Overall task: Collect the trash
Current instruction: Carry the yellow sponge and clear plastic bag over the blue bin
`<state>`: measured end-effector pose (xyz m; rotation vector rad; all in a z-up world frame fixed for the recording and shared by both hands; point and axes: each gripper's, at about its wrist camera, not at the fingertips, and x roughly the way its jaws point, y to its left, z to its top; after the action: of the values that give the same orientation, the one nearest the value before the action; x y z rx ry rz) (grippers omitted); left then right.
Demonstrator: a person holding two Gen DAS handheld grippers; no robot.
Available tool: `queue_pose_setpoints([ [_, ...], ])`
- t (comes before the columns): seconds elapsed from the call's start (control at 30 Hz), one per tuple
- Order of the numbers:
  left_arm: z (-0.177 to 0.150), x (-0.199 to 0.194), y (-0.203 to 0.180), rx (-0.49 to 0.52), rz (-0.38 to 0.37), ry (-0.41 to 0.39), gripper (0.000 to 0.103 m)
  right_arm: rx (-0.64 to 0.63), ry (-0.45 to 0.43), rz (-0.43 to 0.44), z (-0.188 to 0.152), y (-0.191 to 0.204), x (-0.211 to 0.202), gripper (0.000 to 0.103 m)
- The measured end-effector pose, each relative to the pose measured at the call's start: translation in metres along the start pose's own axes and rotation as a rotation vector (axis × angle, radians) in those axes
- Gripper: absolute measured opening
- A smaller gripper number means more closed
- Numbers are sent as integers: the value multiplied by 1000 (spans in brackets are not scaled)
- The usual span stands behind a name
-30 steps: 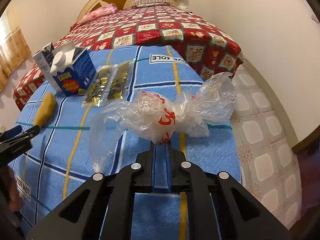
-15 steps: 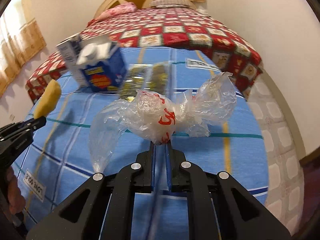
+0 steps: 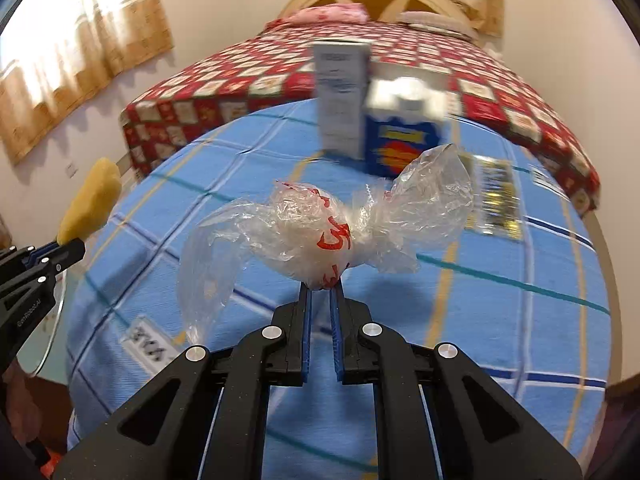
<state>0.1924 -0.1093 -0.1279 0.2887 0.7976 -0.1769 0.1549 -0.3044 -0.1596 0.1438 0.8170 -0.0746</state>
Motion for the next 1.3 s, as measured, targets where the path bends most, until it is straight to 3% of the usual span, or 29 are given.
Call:
queue_pose_setpoints([
  [0.57,-53,-33,82,-109,101,-8,11,-176,6,82,-12,112,-3,10],
  [1.3,-85,-60,129,-159,170,-32,11,-273,-9,110,-25,169,-15,10],
])
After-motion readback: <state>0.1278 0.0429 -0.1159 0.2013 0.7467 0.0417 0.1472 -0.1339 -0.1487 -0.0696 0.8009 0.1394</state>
